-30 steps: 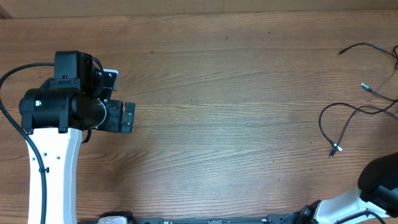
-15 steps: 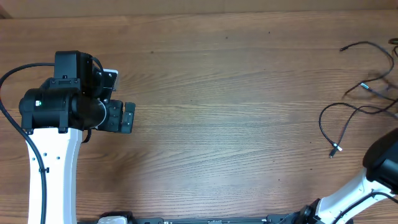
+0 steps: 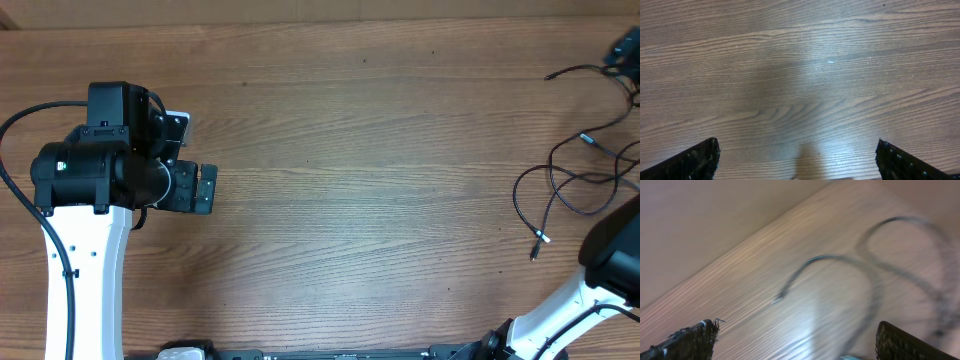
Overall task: Untangle cables
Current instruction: 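Lift the cable with the right gripper and carry it to the far right, then release the cable and raise the right gripper to the upper right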
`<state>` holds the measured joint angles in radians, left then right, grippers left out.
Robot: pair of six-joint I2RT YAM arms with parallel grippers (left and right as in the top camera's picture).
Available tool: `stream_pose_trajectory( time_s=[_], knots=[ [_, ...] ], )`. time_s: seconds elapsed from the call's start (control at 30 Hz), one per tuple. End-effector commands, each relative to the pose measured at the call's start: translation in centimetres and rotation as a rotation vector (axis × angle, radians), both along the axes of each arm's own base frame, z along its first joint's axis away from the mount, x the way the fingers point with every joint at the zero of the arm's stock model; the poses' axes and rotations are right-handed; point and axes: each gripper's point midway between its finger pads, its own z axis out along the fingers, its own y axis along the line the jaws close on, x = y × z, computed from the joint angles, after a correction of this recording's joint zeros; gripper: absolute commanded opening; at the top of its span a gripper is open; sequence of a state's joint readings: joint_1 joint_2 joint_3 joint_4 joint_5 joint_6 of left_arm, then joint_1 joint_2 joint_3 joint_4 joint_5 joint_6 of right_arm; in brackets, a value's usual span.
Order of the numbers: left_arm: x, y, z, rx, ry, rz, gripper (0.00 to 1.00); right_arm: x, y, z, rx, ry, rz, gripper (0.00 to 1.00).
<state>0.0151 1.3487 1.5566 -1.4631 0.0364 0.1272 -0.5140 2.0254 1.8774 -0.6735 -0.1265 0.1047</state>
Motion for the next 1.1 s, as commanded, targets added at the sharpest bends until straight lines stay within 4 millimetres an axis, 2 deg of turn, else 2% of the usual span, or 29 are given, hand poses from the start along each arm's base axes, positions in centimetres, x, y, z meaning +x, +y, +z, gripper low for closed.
stream_pose_trajectory(
  time_s=[0.0, 0.37, 0.43, 0.57, 0.73, 0.83, 1.07],
  knots=[
    [0.1, 0.2, 0.1, 0.003, -0.002, 0.007, 1.0, 2.2, 6.7, 1.3, 0.135, -0.068, 0.213, 1.0],
    [0.1, 0.2, 0.1, 0.003, -0.002, 0.007, 0.99, 2.7, 20.7, -1.0, 0.223, 0.072, 0.46, 1.0],
    [0.1, 0.2, 0.1, 0.003, -0.002, 0.007, 1.0, 2.5, 23.7, -1.6, 0.231, 0.099, 0.513, 1.0],
    [0.1, 0.2, 0.1, 0.003, -0.002, 0.007, 1.0, 2.6, 28.0, -1.8, 0.226, 0.108, 0.594, 1.0],
    [0.1, 0.2, 0.1, 0.003, -0.002, 0.007, 1.0, 2.2, 31.8, -1.8, 0.224, 0.117, 0.665, 1.0],
    [0.1, 0.2, 0.1, 0.003, -0.002, 0.007, 1.0, 2.1, 33.2, -1.8, 0.222, 0.119, 0.692, 1.0],
    [0.1, 0.2, 0.1, 0.003, -0.002, 0.007, 1.0, 1.9, 34.0, -1.8, 0.221, 0.121, 0.708, 1.0]
  ],
)
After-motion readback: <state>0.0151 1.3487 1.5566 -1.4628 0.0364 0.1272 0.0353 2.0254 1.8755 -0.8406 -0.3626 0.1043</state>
